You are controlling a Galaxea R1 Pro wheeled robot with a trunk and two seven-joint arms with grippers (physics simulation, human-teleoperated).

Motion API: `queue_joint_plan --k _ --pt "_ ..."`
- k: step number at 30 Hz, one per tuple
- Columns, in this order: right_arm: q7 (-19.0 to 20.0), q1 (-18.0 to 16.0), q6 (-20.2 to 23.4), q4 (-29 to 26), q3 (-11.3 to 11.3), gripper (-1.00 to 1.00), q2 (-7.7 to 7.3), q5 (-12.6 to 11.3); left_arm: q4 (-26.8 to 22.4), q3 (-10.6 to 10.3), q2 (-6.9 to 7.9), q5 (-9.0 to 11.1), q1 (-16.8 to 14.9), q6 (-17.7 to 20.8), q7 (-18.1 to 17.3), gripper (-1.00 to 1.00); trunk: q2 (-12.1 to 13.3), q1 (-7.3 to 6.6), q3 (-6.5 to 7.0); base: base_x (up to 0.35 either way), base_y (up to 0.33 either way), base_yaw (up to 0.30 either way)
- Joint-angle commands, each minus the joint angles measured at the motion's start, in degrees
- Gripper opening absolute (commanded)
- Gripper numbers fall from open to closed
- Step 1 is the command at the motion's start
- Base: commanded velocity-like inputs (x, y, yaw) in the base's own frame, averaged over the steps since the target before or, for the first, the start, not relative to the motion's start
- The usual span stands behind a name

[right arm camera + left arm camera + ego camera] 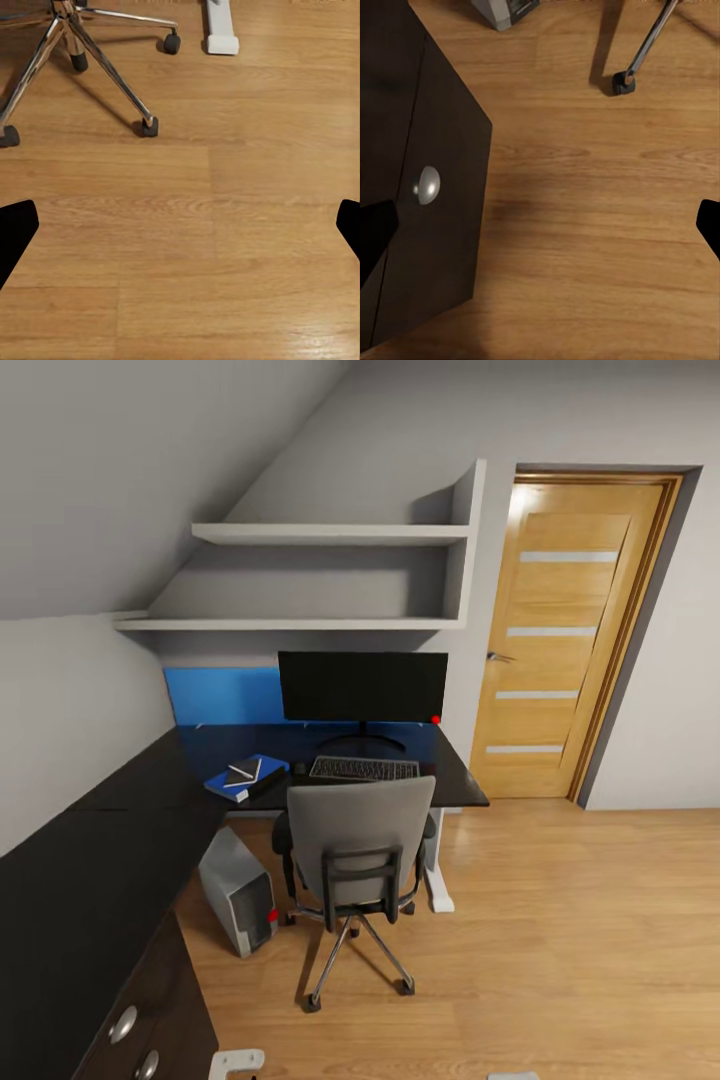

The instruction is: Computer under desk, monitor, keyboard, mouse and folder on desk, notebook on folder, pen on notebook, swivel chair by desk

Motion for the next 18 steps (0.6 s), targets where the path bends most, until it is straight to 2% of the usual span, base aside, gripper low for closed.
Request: queue_joint_plan --k 1,18 --pt "-0.6 -0.1 -0.1 0.1 0.0 1.0 0.01 0.6 0.0 -0.5 -0.02 0.3 0.0 -0.1 0.2 1.0 0.4 -0.22 0.12 0.0 0.0 0.0" --pt "-0.6 -0.1 -0.1 0.1 0.0 1.0 0.01 0.6 0.0 -0.5 -0.06 0.3 0.0 -0.1 0.2 1.0 7.2 -3.96 3.17 0.0 0.0 0.0"
